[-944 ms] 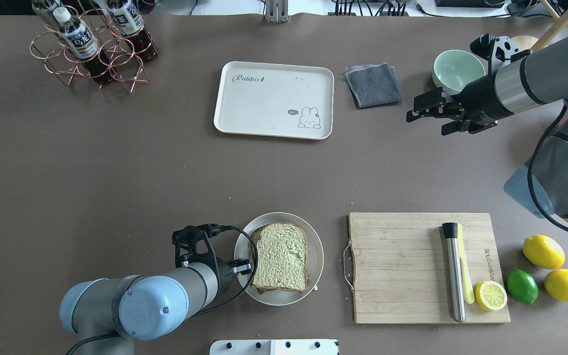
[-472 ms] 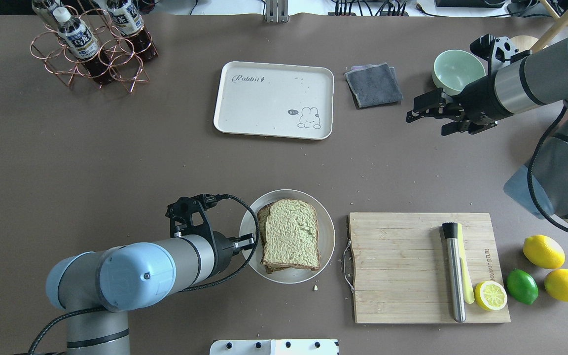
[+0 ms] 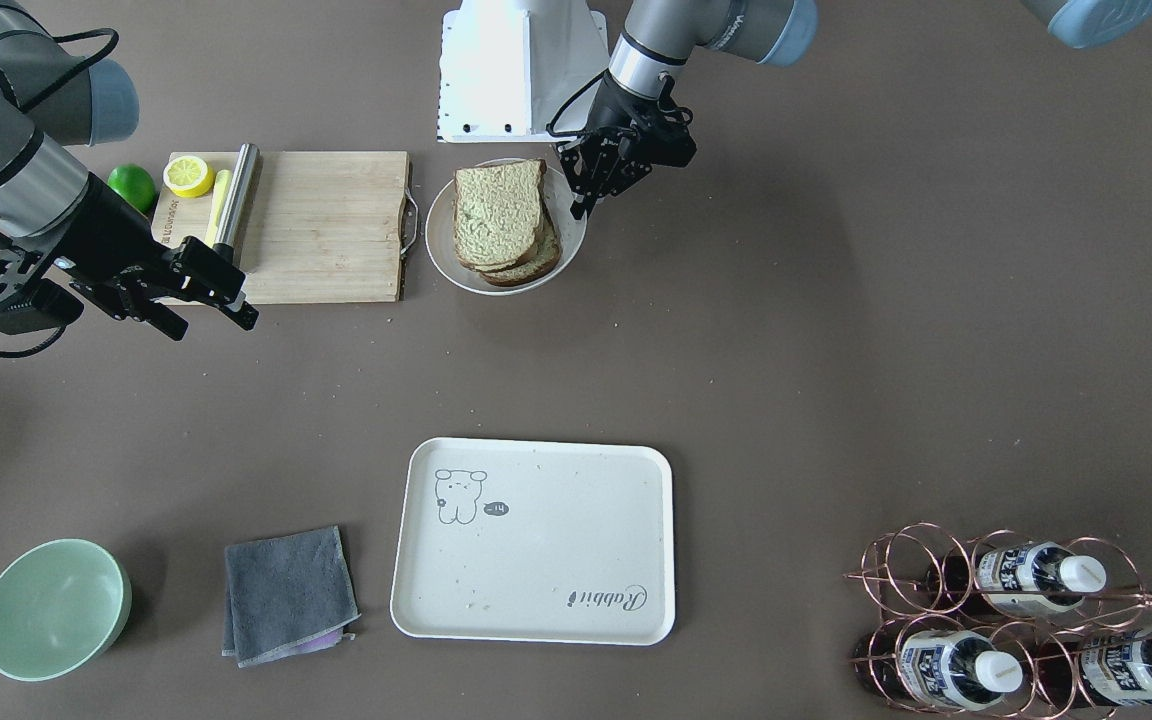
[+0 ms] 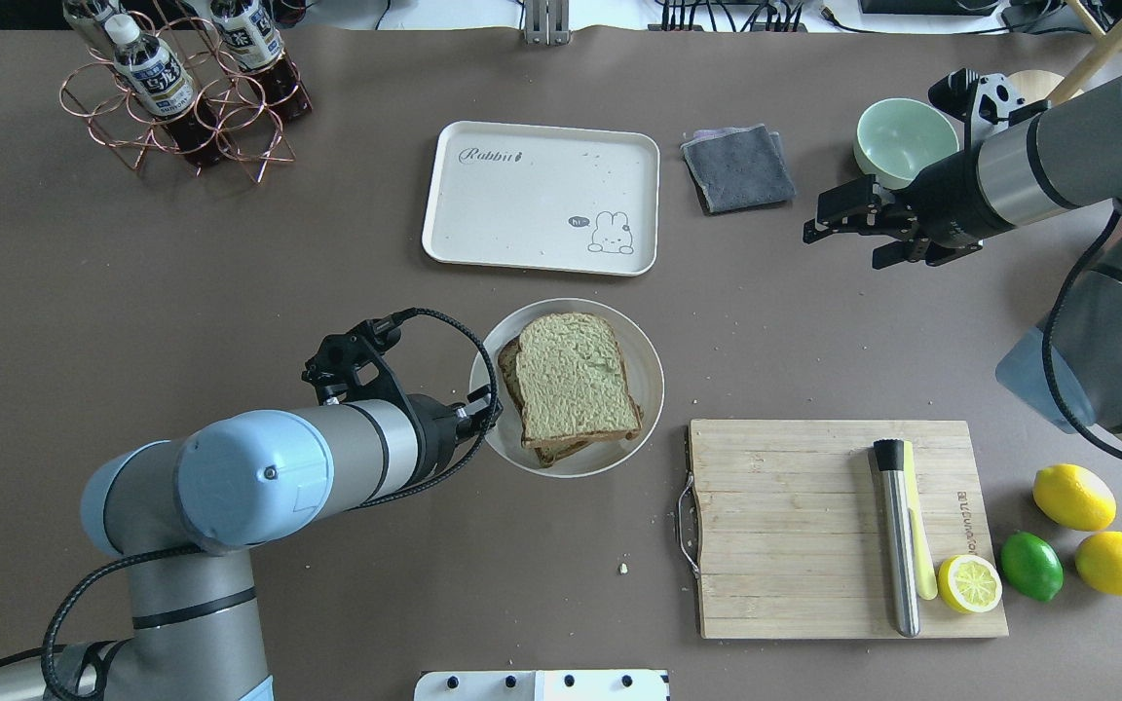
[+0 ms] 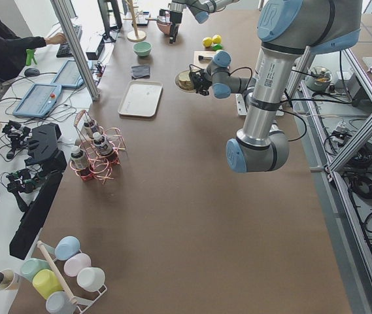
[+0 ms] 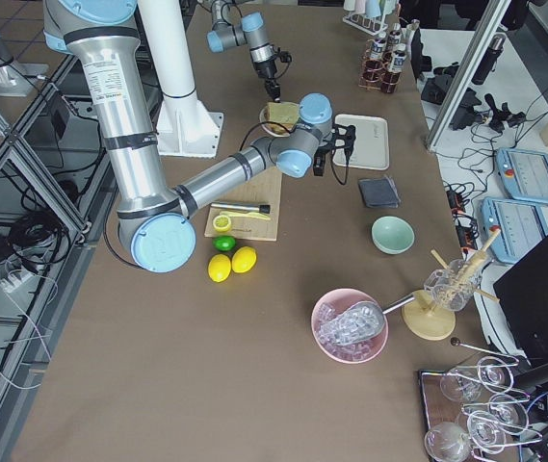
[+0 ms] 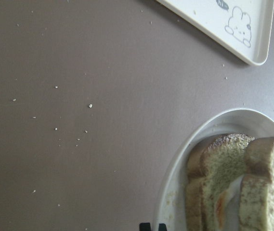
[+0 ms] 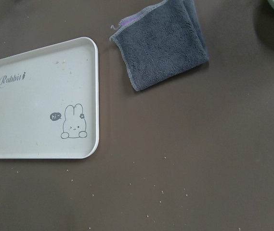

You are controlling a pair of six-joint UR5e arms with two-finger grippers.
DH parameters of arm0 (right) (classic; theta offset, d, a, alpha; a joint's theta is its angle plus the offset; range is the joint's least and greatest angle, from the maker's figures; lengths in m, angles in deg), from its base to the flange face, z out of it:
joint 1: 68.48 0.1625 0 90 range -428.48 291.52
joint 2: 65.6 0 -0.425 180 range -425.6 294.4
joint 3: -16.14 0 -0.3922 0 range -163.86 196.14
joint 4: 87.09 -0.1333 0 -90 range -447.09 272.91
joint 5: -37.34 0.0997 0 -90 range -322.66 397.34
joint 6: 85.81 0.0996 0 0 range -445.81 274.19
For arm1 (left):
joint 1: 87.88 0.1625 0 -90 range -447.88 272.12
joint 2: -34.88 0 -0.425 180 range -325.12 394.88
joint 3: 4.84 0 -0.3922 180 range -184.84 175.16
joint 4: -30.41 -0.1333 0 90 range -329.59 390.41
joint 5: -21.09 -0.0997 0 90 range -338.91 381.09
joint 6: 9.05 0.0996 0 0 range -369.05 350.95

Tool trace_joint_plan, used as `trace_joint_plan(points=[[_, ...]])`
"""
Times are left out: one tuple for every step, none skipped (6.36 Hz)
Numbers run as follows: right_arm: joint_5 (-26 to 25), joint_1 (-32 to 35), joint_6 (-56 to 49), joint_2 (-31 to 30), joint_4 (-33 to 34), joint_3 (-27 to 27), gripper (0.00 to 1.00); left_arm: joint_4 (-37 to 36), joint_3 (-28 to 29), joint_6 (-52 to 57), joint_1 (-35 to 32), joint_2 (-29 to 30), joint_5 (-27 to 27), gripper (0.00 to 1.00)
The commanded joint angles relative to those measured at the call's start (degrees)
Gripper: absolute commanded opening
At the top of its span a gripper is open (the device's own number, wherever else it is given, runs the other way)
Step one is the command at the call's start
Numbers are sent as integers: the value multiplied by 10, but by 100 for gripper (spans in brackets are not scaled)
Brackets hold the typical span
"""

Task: Make sandwich and place on tray
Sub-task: 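Carry the plate with the left gripper onto the rabbit-print tray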

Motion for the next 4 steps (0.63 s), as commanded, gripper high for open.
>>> trace_joint_plan(points=[[-1,-1,1,0,0,1,100,48,95,-116,-26,47,-75,0],[-2,-2,1,1,0,2,100,52,143,-131,-55,82,-76,0],[-2,-3,1,2,0,3,100,52,198,-130,-83,124,-74,0],[-2,-3,0,3,0,6,100,64,262,-126,-113,159,-73,0]])
